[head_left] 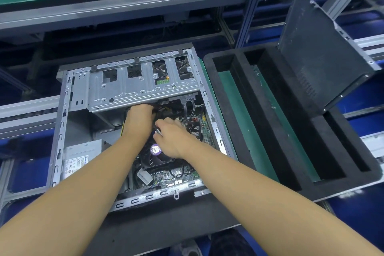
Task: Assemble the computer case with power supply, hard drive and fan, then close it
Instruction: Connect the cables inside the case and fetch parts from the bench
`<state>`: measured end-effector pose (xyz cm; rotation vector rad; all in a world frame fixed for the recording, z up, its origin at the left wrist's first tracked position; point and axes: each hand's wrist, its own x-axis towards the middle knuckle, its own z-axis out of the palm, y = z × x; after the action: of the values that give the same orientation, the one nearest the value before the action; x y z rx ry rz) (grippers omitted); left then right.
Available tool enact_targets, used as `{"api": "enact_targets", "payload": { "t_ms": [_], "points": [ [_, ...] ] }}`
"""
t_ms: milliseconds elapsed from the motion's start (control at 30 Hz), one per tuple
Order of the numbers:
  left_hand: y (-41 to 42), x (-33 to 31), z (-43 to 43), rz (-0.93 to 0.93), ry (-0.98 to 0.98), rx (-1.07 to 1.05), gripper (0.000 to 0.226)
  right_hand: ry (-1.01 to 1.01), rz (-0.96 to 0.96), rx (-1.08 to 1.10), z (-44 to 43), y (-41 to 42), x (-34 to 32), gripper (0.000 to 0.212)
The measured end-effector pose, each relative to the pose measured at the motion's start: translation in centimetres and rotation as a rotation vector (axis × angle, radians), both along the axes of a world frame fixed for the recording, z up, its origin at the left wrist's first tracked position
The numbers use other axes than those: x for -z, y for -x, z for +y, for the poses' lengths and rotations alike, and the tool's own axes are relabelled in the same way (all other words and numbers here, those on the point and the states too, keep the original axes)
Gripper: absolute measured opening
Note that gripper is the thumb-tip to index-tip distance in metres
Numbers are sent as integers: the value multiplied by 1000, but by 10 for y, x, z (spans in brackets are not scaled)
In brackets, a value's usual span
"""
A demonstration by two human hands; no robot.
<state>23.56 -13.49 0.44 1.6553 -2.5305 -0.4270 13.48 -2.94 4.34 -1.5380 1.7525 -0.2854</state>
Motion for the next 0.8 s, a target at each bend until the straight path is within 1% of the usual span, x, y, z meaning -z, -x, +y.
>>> {"api": "enact_targets", "payload": {
  "t_ms": [67,233,400,500,567,633,733,800],
  "points": [
    [1,-2,2,66,-5,-47,20,10,13,-17,1,0,-1,35],
    [4,-4,4,119,-39,-82,20,37,20,1,0,-1,0,35],
    [0,-2,4,148,-48,-96,20,36,5,55,-4,-7,5,25],
    [0,0,3,99,-41,-124,18,39,49,68,-9,-14,9,28],
    [1,1,2,69,-61,-169,28,43,68,75,-12,-16,12,32],
    [1,4,-3,64,-107,-202,26,36,68,81,-14,-17,15,34],
    [2,8,-6,8,-160,-217,21,32,52,89,-15,-17,18,35],
    [2,12,-8,-1,-166,-225,27,33,40,96,-16,-17,21,34]
  ]
}}
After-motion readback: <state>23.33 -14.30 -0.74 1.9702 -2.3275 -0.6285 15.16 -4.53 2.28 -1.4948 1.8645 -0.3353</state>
